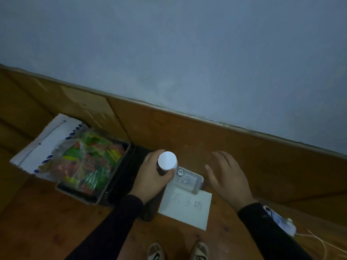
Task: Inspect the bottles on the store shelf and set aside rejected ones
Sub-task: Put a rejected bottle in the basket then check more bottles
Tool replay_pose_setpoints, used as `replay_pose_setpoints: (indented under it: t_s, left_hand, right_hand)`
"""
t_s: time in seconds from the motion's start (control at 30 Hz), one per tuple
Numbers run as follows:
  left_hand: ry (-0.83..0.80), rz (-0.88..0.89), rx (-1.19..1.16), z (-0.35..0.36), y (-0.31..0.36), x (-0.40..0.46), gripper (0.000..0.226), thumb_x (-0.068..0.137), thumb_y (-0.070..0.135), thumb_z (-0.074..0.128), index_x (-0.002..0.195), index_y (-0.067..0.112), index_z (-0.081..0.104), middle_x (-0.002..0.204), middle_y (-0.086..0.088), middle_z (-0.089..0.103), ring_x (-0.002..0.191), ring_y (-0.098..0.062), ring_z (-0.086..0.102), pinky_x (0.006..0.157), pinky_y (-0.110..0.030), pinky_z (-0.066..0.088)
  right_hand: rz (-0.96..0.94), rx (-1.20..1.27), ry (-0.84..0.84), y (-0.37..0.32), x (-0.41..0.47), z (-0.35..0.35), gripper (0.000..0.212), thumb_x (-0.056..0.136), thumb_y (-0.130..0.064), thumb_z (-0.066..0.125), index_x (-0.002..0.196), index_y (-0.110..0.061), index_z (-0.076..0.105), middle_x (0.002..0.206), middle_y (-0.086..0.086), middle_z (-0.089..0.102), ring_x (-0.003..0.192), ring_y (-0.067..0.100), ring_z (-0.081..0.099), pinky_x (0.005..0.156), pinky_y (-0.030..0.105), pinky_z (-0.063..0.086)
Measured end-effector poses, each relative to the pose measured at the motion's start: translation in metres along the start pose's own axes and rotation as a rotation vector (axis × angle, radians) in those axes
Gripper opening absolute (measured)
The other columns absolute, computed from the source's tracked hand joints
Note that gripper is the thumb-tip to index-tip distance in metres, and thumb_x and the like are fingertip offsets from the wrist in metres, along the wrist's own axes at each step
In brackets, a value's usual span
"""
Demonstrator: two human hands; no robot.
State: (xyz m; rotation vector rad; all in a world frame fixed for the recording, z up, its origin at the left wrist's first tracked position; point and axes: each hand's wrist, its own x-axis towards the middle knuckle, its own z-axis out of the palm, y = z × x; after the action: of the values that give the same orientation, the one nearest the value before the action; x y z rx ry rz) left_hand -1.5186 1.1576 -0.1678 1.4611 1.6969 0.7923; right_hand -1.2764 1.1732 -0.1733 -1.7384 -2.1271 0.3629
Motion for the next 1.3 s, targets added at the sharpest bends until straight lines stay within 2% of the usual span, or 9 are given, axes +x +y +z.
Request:
replay_pose_setpoints:
  t_s: [0.1, 0.23, 0.37, 0.53, 0.63, 0.77, 0.9, 1.03, 1.3]
  left_hand:
    - [-0.048, -0.054, 0.018, 0.05, -0.055, 0.04, 0.057, 0.083, 0.028, 0.074, 0.133, 0.03, 0.046, 0.128, 0.012, 0.046, 0.113, -0.007, 0.051, 0.097, -0.025, 0.047]
    - [-0.102, -0.081, 0.047, 0.138, -0.159, 0.088, 0.04, 0.082, 0.021, 0.074, 0.113, 0.031, 0.052, 0.11, 0.013, 0.051, 0.097, 0.002, 0.051, 0.081, -0.003, 0.037]
    - [-0.158, -0.113, 0.121, 0.232, -0.287, 0.132, 0.035, 0.083, 0.02, 0.073, 0.114, 0.019, 0.057, 0.107, 0.008, 0.051, 0.099, -0.006, 0.048, 0.089, -0.02, 0.039]
    - [-0.176, -0.186, 0.206, 0.33, -0.436, 0.183, 0.04, 0.078, 0.02, 0.072, 0.115, 0.021, 0.057, 0.115, 0.0, 0.051, 0.099, -0.02, 0.059, 0.083, -0.023, 0.043]
    - [-0.152, -0.154, 0.282, 0.374, -0.498, 0.214, 0.038, 0.077, 0.026, 0.07, 0.113, 0.021, 0.058, 0.114, -0.002, 0.054, 0.1, -0.023, 0.059, 0.089, -0.032, 0.048]
    - [-0.081, -0.062, 0.521, 0.414, -0.559, 0.252, 0.045, 0.078, 0.039, 0.064, 0.118, 0.021, 0.058, 0.121, -0.003, 0.059, 0.11, -0.026, 0.049, 0.097, -0.036, 0.04]
    - [-0.081, -0.044, 0.647, 0.43, -0.584, 0.265, 0.046, 0.08, 0.039, 0.061, 0.122, 0.022, 0.054, 0.134, -0.001, 0.053, 0.116, -0.025, 0.043, 0.1, -0.038, 0.034]
    - [-0.087, -0.055, 0.627, 0.415, -0.572, 0.25, 0.05, 0.086, 0.036, 0.059, 0.132, 0.021, 0.05, 0.14, -0.001, 0.049, 0.123, -0.025, 0.042, 0.106, -0.037, 0.033]
    - [0.004, 0.072, 0.414, 0.29, -0.41, 0.188, 0.044, 0.085, 0.039, 0.052, 0.119, 0.015, 0.064, 0.117, -0.006, 0.064, 0.108, -0.028, 0.057, 0.095, -0.035, 0.044]
  right_hand:
    - [0.062, -0.001, -0.101, 0.039, 0.01, 0.069, 0.051, 0.097, -0.043, 0.051, 0.138, -0.011, 0.051, 0.144, 0.008, 0.049, 0.133, 0.024, 0.045, 0.102, 0.027, 0.035]
    - [0.085, 0.019, -0.142, 0.106, 0.017, 0.193, 0.044, 0.096, -0.045, 0.054, 0.126, -0.014, 0.059, 0.129, 0.005, 0.059, 0.114, 0.023, 0.059, 0.085, 0.027, 0.047]
    - [0.082, 0.039, -0.205, 0.182, 0.013, 0.336, 0.053, 0.094, -0.054, 0.038, 0.126, -0.017, 0.058, 0.126, 0.001, 0.059, 0.109, 0.02, 0.06, 0.083, 0.028, 0.051]
    - [0.08, -0.038, -0.264, 0.25, 0.014, 0.484, 0.047, 0.093, -0.048, 0.047, 0.128, -0.018, 0.057, 0.123, 0.001, 0.062, 0.103, 0.019, 0.063, 0.077, 0.025, 0.049]
    - [0.083, -0.055, -0.301, 0.279, 0.018, 0.555, 0.049, 0.096, -0.047, 0.047, 0.135, -0.017, 0.052, 0.133, 0.003, 0.056, 0.114, 0.021, 0.058, 0.088, 0.028, 0.048]
    - [0.078, -0.046, -0.288, 0.307, 0.033, 0.623, 0.061, 0.092, -0.053, 0.035, 0.137, -0.015, 0.05, 0.136, 0.007, 0.055, 0.121, 0.026, 0.056, 0.094, 0.038, 0.051]
    - [0.082, -0.059, -0.267, 0.318, 0.046, 0.647, 0.066, 0.09, -0.057, 0.029, 0.138, -0.016, 0.049, 0.139, 0.008, 0.053, 0.124, 0.026, 0.054, 0.094, 0.037, 0.051]
    - [0.1, -0.069, -0.289, 0.308, 0.045, 0.629, 0.057, 0.096, -0.05, 0.044, 0.142, -0.017, 0.044, 0.146, 0.007, 0.047, 0.131, 0.025, 0.047, 0.101, 0.036, 0.046]
    - [0.044, -0.008, -0.266, 0.212, 0.047, 0.46, 0.055, 0.096, -0.048, 0.047, 0.142, -0.019, 0.043, 0.147, 0.003, 0.042, 0.129, 0.024, 0.046, 0.103, 0.034, 0.041]
